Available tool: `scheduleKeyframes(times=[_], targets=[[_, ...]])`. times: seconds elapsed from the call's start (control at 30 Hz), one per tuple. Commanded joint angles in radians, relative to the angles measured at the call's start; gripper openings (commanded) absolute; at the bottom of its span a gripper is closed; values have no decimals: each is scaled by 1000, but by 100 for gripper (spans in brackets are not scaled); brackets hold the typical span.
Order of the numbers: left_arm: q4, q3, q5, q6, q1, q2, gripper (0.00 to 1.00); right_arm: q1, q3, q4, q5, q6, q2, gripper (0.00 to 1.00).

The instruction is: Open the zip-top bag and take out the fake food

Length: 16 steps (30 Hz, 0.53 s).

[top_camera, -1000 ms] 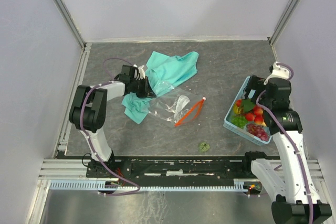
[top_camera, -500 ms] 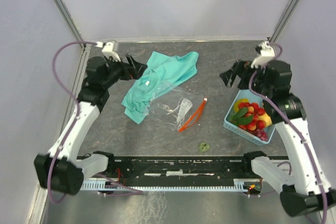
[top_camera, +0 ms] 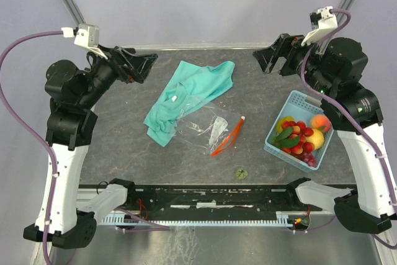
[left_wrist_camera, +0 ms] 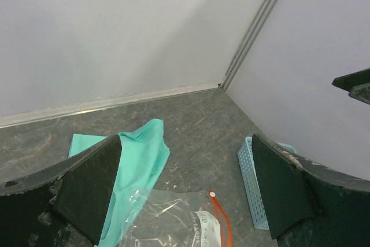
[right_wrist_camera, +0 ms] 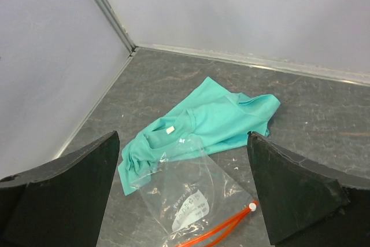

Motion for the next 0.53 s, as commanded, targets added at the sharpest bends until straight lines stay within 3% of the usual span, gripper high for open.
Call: scheduleKeyframes(times=[0.0,0.5], targets=[[-87,24,50,4,2,7,99,4,-56,45,97,45,-46,99],[-88,-5,69,9,2,2,99,6,-107,62,202,19,-95,99]])
